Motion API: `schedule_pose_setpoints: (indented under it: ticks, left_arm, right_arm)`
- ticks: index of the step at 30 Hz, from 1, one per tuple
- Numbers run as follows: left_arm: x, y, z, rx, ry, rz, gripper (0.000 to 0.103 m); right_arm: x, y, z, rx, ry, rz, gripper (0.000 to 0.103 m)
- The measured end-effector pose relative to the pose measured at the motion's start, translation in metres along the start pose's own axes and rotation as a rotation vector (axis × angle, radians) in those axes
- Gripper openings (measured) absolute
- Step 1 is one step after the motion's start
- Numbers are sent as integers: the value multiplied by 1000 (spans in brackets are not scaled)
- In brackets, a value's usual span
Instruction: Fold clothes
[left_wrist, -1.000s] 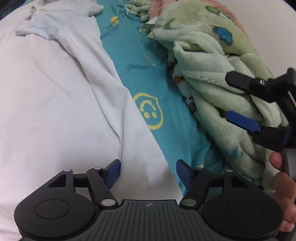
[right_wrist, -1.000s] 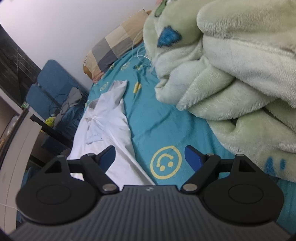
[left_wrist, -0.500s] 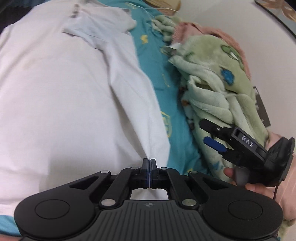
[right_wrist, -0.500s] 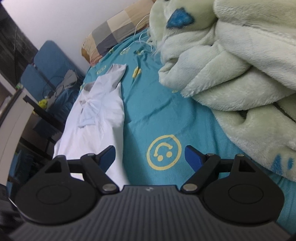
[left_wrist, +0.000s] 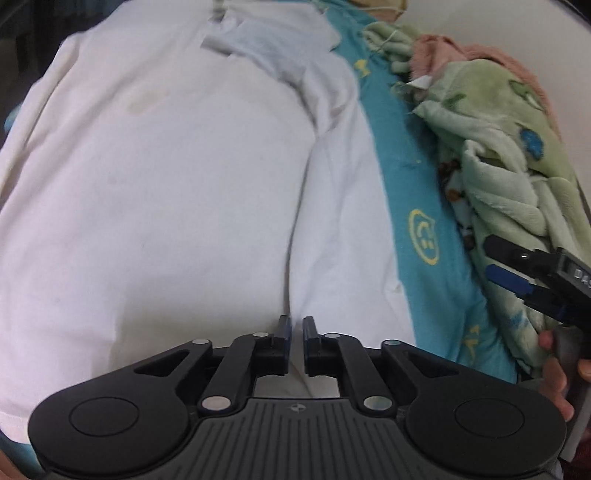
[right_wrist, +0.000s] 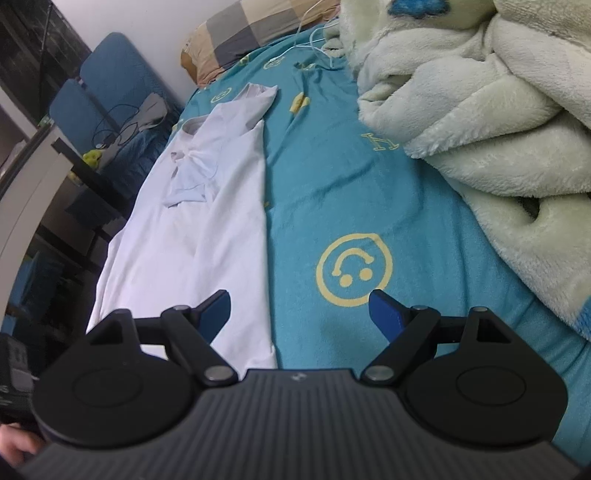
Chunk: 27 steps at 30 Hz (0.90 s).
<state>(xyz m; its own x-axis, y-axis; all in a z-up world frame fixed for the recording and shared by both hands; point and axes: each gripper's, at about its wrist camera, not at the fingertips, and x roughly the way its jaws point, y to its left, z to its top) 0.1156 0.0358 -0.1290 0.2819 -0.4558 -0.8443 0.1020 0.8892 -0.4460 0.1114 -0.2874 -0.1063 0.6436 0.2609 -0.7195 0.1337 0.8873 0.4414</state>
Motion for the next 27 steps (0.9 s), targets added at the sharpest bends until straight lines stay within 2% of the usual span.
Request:
schedule_pose_setpoints:
  ticks: [4, 5, 9, 13, 16, 20, 23, 25, 27]
  left_arm:
    - [-2, 2, 32, -50, -65, -18, 29]
    - [-2, 2, 40, -62, -81, -22, 36]
    - [-3, 4, 73, -112, -146, -40, 55]
    - [0, 5, 106, -160, -206, -59, 59]
    - [36, -3, 138, -187, -223, -78, 59]
    - [85, -13, 170, -218, -235, -119, 57]
    - [115, -21, 184, -184, -242, -83, 49]
    - [130, -26, 188, -151, -239, -59, 32]
    - [137, -30, 192, -114, -241, -40, 6]
  right_arm:
    - [1, 13, -4, -40, -2, 36, 83]
    - [1, 19, -6, -60, -6, 45, 83]
    - [8, 50, -18, -180, 11, 118, 72]
    - [23, 82, -34, -357, 69, 135, 66]
    - [37, 90, -41, -411, 132, 136, 58]
    - [51, 93, -43, -424, 188, 167, 56]
    - [60, 96, -47, -434, 230, 170, 55]
    - [68, 96, -50, -436, 268, 166, 53]
    - [74, 95, -52, -439, 306, 166, 51]
